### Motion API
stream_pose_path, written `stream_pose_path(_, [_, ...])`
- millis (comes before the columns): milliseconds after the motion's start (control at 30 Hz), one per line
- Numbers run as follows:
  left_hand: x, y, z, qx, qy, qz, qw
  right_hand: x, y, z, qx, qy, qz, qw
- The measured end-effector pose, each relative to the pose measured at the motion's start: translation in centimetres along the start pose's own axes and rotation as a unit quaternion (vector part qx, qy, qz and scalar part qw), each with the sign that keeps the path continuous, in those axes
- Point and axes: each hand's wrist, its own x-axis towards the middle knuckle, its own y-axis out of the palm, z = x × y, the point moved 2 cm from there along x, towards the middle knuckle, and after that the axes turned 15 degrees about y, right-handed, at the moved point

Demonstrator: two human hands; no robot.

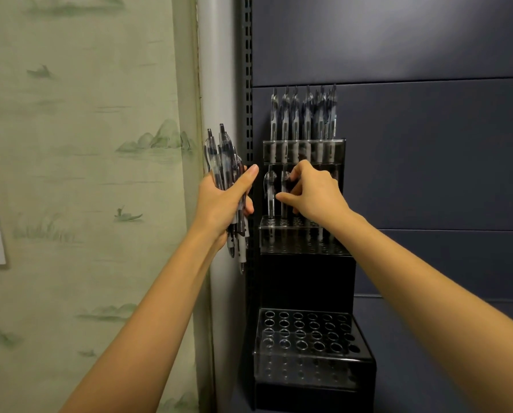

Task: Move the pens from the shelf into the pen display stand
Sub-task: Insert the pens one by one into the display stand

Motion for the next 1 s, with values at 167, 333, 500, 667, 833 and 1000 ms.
stream_pose_path(167, [0.1, 0.4, 0.0, -0.006, -0.002, -0.006, 1.000, -1.7, -1.9, 1.2, 0.051, -0.069, -0.060, 0.994])
stream_pose_path(333, [0.2, 1.2, -0.1, -0.009, 0.000, -0.023, 1.000, -3.9, -2.1, 2.7, 0.066, -0.067, 0.100, 0.991])
stream_pose_path(500, [0.5, 1.4, 0.1, 0.004, -0.011, -0.051, 0.999, -4.5, -1.6, 2.9, 0.034, -0.102, 0.058, 0.992])
stream_pose_path(667, [0.2, 2.1, -0.2, 0.023, -0.011, -0.054, 0.998, -3.8, -1.0, 2.8, 0.076, -0.081, 0.025, 0.993])
stream_pose_path(833, [0.1, 2.4, -0.4, 0.038, -0.021, -0.060, 0.997, -3.5, -1.2, 2.9, 0.134, -0.031, 0.072, 0.988])
stream_pose_path(1000, [0.2, 2.3, -0.3, 0.052, -0.027, -0.050, 0.997, -3.4, -2.0, 3.1, 0.160, -0.022, 0.120, 0.979])
